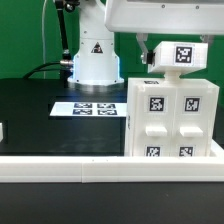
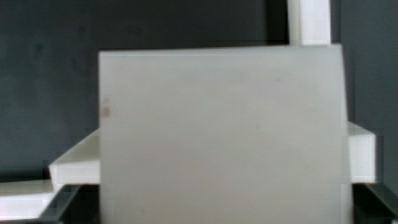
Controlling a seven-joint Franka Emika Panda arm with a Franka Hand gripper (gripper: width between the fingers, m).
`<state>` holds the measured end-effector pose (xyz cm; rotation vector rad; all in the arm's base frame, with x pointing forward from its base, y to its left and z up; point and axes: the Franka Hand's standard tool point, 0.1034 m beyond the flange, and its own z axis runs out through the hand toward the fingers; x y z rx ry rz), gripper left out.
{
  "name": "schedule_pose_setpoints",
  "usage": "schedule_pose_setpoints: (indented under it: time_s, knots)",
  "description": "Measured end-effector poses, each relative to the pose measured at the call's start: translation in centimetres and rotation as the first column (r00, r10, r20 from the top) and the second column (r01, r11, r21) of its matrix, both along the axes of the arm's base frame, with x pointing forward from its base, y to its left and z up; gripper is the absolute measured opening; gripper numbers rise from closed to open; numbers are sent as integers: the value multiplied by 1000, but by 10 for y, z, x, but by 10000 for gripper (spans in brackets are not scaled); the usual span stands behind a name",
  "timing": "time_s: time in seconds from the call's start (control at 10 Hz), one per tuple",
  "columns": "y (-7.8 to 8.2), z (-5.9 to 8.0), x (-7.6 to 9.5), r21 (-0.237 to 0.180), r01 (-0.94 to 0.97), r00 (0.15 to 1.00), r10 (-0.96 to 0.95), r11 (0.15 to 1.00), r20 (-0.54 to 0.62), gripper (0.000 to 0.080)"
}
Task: Assemble cabinet
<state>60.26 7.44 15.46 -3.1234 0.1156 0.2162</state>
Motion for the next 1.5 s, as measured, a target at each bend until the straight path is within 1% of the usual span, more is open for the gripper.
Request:
schedule_pose_setpoints:
  time_s: [0.6,0.7,0.9,1.0,1.2,1.3,1.4,1.5]
  knots:
    - [0,0,0,-1,1,1000,-1,1000,0,563]
    - [0,0,-1,3,23,1000,-23,1000,-5,563]
    - [0,-1,-5,23,73,997,-72,997,-26,563]
    - [0,-1,-4,22,71,997,-71,997,-25,563]
    - [0,-1,-5,22,71,997,-71,997,-26,762]
    - [0,-1,-5,22,71,997,-71,997,-26,762]
    - [0,-1,-5,22,71,997,-71,997,-26,792]
    - [0,-1,-5,22,71,997,-71,997,-26,792]
